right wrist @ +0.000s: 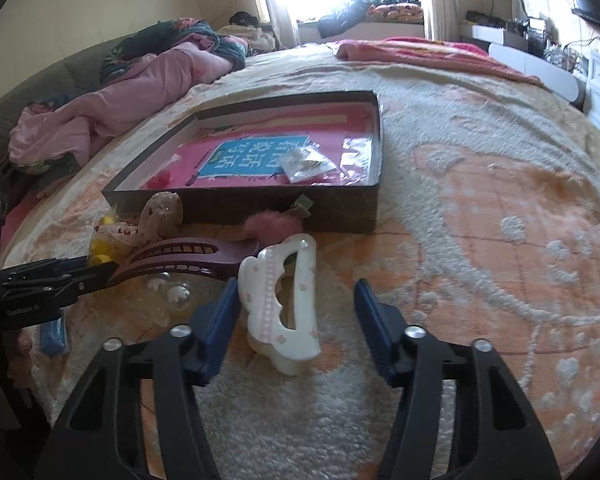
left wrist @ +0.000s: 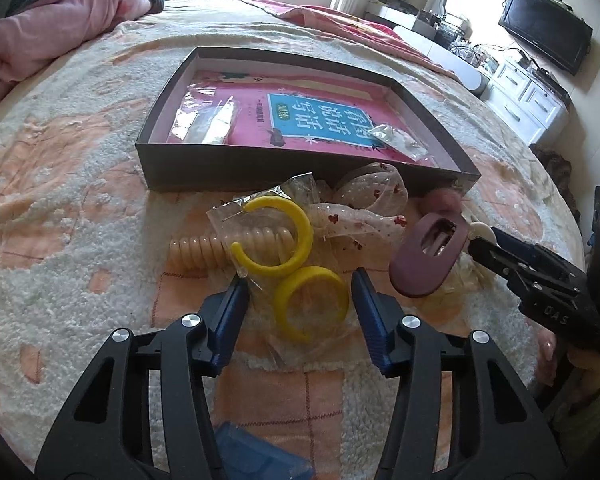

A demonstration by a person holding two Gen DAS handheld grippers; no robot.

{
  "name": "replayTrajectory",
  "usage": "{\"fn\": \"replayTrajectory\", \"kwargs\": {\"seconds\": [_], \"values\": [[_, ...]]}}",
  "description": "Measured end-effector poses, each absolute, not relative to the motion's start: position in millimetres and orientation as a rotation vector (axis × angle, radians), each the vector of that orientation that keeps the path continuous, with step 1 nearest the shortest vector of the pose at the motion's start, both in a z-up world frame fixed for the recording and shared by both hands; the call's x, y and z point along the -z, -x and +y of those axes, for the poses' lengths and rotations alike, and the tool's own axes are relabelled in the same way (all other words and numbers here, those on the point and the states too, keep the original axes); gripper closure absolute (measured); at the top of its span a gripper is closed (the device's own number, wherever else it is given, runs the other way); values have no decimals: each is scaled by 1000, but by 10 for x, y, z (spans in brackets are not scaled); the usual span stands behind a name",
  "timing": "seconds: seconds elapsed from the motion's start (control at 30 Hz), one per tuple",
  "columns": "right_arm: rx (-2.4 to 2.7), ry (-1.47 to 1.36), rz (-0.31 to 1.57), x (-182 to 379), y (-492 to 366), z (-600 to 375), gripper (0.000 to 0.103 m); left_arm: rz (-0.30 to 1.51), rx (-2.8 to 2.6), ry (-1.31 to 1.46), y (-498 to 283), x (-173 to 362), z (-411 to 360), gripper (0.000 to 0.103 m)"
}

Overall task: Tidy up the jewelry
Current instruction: 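Move the right tool to the white claw clip and grasp it, then grasp the bagged yellow bangles with the left tool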

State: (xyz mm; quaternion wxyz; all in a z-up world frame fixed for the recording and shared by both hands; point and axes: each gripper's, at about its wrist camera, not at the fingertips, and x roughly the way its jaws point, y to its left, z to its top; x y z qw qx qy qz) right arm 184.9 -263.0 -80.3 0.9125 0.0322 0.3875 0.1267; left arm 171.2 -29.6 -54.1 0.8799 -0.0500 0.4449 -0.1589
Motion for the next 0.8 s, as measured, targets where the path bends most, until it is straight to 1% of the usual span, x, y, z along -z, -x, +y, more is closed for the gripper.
{"fn": "replayTrajectory", "kwargs": {"seconds": [0.07,0.13,0.5,0.8], "values": [[-272,-72,810,828,-1858,-2608,58,929,330,107,-1728,550,-310,61],[-283,-69,815,835,-1861,-2585,68,926,328,106,-1740,552,-322,64],[-270,-64,786,742,-1715,-2634,69,896,343,90,-1628,494,-310,66],[-316,-83,739,561,-1555,-2613,69,844,331,106,-1515,300,-184,66]]}}
